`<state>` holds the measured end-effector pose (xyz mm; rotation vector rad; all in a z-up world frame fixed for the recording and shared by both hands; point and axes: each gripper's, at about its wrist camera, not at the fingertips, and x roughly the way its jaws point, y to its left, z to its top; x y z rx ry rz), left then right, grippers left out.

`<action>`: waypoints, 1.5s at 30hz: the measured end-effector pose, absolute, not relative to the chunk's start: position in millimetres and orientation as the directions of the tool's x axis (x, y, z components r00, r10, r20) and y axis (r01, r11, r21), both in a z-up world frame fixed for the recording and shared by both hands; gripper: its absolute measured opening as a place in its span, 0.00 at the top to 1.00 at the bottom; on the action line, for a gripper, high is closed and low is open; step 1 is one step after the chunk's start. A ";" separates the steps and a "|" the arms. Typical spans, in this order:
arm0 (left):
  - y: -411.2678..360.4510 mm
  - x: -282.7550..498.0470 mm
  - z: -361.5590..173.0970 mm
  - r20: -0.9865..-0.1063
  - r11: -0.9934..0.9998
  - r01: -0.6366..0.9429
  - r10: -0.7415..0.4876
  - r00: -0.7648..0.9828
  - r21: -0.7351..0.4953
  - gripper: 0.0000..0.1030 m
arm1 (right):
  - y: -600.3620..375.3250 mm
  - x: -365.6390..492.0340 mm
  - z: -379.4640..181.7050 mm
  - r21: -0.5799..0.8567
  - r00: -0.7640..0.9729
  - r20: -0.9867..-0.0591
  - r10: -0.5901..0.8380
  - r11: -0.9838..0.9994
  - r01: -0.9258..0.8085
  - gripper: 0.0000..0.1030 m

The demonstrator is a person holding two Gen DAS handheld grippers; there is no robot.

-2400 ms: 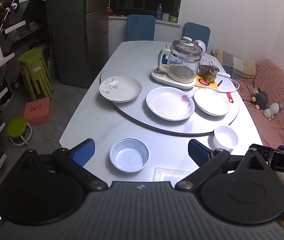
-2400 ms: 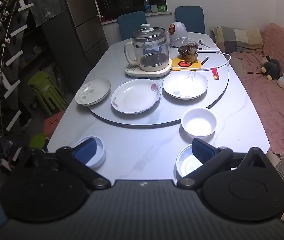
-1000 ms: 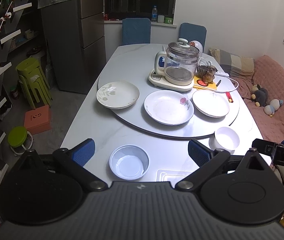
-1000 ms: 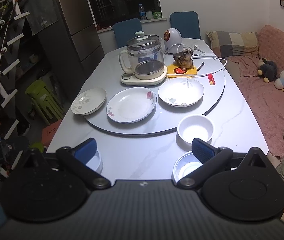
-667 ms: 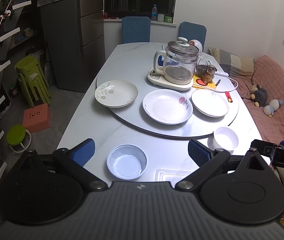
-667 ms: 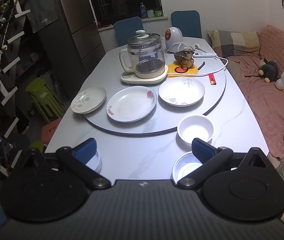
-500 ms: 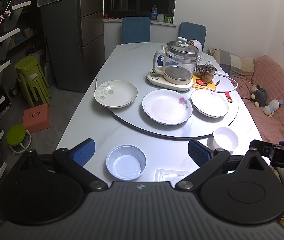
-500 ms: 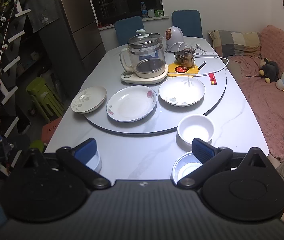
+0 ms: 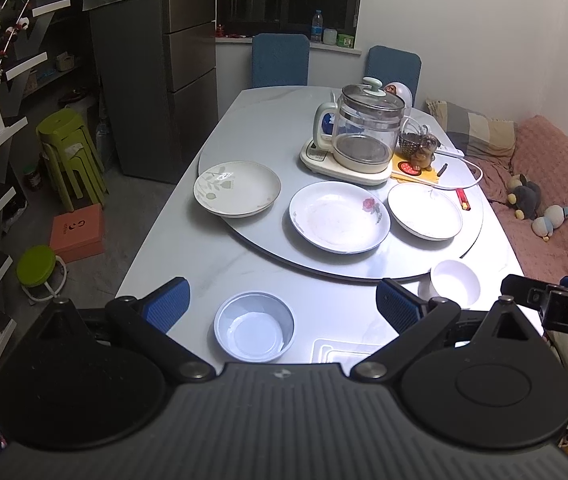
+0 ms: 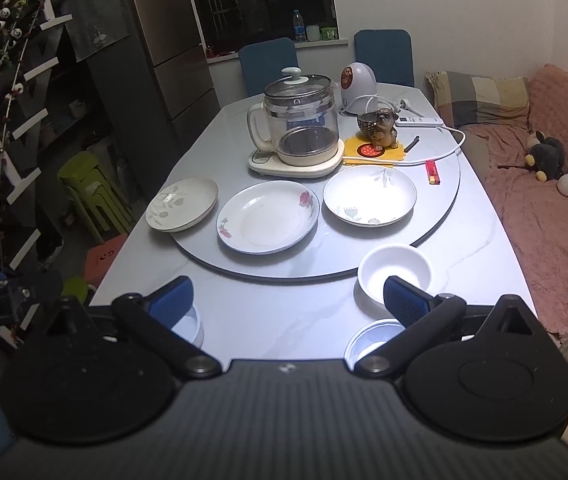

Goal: Organize plates and bowls

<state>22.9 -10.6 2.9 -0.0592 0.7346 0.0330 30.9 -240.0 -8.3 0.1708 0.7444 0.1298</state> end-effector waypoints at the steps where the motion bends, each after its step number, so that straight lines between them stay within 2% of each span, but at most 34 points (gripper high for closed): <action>1: -11.6 22.8 2.5 -0.671 0.998 -0.053 0.009 0.741 -0.045 0.02 | -240.9 31.6 -8.8 0.205 0.725 -0.663 0.183 0.977 -0.059 0.00; 25: -46.4 16.6 5.1 -0.670 0.986 -0.144 0.052 0.740 -0.082 0.02 | -269.2 41.1 -11.5 0.184 0.686 -0.681 0.256 0.967 -0.178 0.00; 35: -58.2 6.0 7.4 -0.672 0.975 -0.210 0.107 0.732 -0.073 0.02 | -283.2 44.7 -12.7 0.241 0.646 -0.672 0.363 0.932 -0.272 0.00; 45: -44.2 11.6 3.2 -0.677 0.962 -0.255 0.122 0.726 -0.100 0.02 | -280.1 52.9 -12.5 0.268 0.643 -0.655 0.396 0.918 -0.292 0.00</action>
